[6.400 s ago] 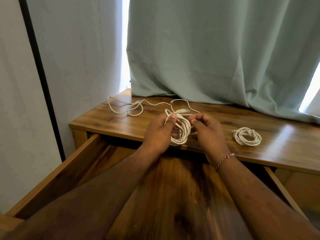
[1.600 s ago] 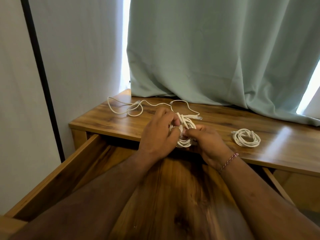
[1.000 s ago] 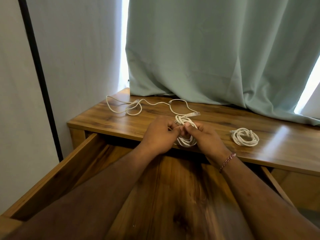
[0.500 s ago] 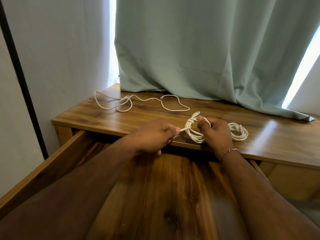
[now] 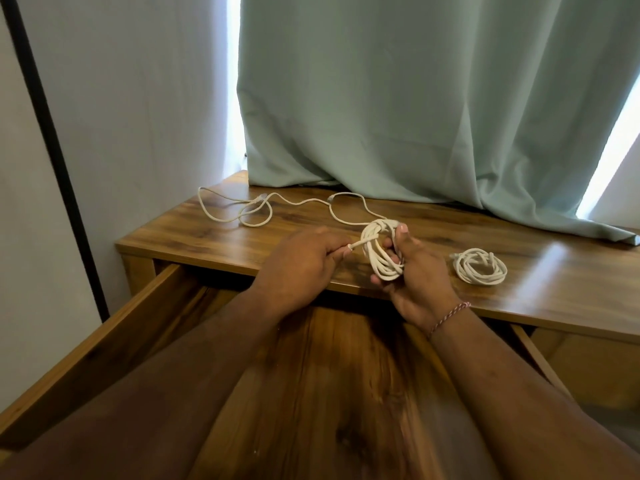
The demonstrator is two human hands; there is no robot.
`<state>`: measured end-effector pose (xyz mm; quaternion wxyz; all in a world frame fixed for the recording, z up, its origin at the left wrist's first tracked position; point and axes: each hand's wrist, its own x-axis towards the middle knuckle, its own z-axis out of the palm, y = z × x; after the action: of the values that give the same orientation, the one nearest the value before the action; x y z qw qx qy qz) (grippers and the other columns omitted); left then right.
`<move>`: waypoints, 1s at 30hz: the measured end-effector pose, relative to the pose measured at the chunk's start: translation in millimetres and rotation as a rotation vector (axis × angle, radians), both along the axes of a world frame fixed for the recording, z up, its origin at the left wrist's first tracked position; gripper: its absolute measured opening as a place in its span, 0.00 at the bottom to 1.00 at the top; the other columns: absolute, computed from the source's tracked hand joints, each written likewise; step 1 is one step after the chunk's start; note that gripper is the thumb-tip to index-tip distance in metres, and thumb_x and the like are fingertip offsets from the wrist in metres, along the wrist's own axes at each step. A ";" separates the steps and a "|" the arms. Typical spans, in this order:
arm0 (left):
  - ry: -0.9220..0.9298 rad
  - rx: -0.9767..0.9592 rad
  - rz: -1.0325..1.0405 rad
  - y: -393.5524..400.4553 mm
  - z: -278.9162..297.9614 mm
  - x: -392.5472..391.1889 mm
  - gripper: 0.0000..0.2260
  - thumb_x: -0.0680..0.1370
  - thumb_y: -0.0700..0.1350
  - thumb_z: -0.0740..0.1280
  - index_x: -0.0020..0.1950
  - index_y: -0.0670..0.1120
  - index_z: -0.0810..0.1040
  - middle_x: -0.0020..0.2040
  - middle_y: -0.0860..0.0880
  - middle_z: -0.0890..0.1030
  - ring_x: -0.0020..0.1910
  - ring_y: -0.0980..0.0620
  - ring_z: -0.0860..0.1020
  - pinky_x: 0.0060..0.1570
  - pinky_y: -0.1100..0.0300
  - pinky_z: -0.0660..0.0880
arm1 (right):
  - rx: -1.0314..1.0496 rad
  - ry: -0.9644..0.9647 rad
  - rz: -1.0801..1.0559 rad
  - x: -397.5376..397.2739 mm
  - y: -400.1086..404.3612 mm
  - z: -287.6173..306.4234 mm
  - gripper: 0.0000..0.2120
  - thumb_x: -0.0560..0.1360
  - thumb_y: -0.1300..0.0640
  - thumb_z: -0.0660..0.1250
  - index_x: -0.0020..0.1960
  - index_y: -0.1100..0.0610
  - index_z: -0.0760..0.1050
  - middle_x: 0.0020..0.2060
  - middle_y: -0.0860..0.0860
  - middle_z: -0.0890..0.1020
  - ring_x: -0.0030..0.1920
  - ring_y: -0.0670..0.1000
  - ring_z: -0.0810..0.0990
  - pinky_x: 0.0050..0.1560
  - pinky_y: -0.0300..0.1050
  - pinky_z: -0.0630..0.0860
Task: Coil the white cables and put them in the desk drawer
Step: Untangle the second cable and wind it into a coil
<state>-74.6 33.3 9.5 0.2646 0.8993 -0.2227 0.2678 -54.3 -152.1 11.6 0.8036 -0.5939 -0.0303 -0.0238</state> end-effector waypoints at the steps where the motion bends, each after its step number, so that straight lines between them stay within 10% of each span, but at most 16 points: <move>1: -0.022 -0.011 0.015 -1.7 0.3 -1.5 0.11 0.84 0.47 0.63 0.59 0.51 0.84 0.49 0.55 0.82 0.50 0.54 0.76 0.50 0.55 0.72 | 0.029 0.024 0.007 -2.6 4.3 0.1 0.17 0.84 0.46 0.61 0.44 0.57 0.76 0.29 0.50 0.80 0.29 0.47 0.81 0.26 0.42 0.78; 6: 0.080 -0.314 -0.015 -8.8 0.7 -5.8 0.14 0.83 0.42 0.65 0.63 0.55 0.85 0.56 0.58 0.86 0.55 0.59 0.81 0.56 0.62 0.76 | 0.032 -0.015 -0.052 -8.2 25.4 -3.0 0.18 0.84 0.45 0.61 0.44 0.57 0.76 0.30 0.51 0.79 0.28 0.47 0.82 0.25 0.43 0.77; 13: 0.627 -1.354 -0.234 -31.6 3.3 -15.2 0.07 0.83 0.40 0.66 0.55 0.42 0.84 0.46 0.43 0.87 0.41 0.51 0.85 0.45 0.55 0.83 | -0.137 -0.219 -0.356 -1.9 34.1 -14.4 0.20 0.82 0.41 0.62 0.37 0.52 0.77 0.29 0.51 0.79 0.32 0.55 0.79 0.39 0.60 0.82; 21: 0.521 -0.954 -0.083 -26.0 -1.8 -15.0 0.07 0.78 0.42 0.75 0.55 0.47 0.87 0.47 0.47 0.88 0.43 0.52 0.86 0.41 0.62 0.82 | -0.049 -0.167 -0.246 -5.1 30.6 -10.9 0.23 0.85 0.47 0.61 0.32 0.50 0.76 0.27 0.51 0.76 0.35 0.56 0.76 0.41 0.53 0.76; 26: 0.490 -0.997 -0.088 -26.3 0.1 -19.6 0.04 0.79 0.39 0.73 0.52 0.42 0.86 0.40 0.45 0.88 0.36 0.50 0.87 0.36 0.63 0.82 | -0.032 -0.131 -0.018 -5.0 27.4 -9.3 0.10 0.81 0.54 0.70 0.57 0.60 0.79 0.43 0.56 0.86 0.43 0.58 0.87 0.41 0.55 0.85; 30: 0.480 -1.011 -0.025 -25.0 1.8 -17.3 0.06 0.78 0.41 0.75 0.53 0.42 0.86 0.40 0.45 0.88 0.37 0.46 0.88 0.35 0.60 0.82 | -0.169 -0.215 0.071 -4.8 22.3 -10.9 0.16 0.75 0.61 0.76 0.60 0.60 0.76 0.51 0.60 0.86 0.52 0.63 0.87 0.46 0.56 0.85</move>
<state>-91.9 8.3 11.3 0.7092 0.6936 -0.0107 0.1259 -59.1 -129.8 0.7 0.7434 -0.6519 -0.1390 -0.0561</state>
